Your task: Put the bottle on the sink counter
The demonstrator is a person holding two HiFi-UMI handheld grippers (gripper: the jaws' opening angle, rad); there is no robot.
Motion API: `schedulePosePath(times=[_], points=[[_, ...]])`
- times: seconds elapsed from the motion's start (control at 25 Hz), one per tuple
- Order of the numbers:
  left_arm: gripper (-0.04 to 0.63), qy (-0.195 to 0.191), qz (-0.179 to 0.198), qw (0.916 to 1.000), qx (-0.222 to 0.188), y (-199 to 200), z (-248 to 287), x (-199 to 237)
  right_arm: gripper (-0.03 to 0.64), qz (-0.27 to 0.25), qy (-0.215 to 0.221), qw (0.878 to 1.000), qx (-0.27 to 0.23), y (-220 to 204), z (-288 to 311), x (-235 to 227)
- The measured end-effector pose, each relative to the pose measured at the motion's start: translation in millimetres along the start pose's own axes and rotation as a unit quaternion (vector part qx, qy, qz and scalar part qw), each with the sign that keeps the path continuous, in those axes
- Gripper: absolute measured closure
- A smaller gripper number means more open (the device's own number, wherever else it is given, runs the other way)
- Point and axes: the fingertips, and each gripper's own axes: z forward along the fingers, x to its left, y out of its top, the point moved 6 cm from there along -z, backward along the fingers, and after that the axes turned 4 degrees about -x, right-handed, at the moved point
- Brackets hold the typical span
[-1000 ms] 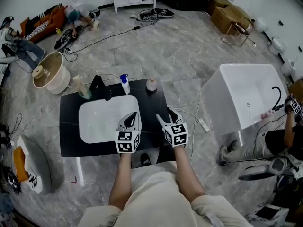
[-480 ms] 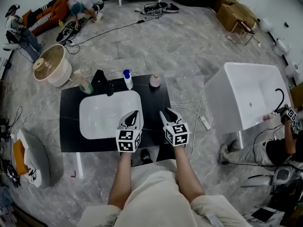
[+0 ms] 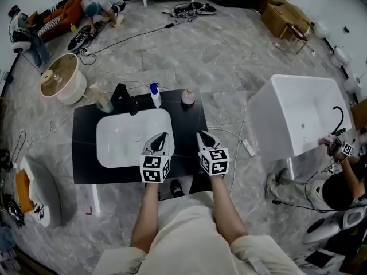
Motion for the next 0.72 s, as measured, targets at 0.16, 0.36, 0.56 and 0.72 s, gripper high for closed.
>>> schedulePosePath(times=[0.16, 0.36, 0.56, 0.72], points=[[0.589, 0.002, -0.001, 1.0000, -0.001, -0.9, -0.6, 2.5, 0.612, 0.012, 0.002, 1.000, -0.002, -1.0, 0.8, -1.6], [0.589, -0.002, 0.001, 1.0000, -0.002, 0.2, -0.9, 2.9, 0.612, 0.008, 0.004, 1.000, 0.000, -2.5, 0.6, 2.3], [0.589, -0.007, 0.004, 1.0000, -0.002, -0.6, -0.5, 1.2, 0.612, -0.003, -0.008, 1.000, 0.009, -4.9, 0.4, 2.6], [0.589, -0.009, 0.004, 0.9999, -0.002, -0.2, -1.1, -0.4, 0.612, -0.003, -0.020, 1.000, 0.009, -4.6, -2.3, -0.3]])
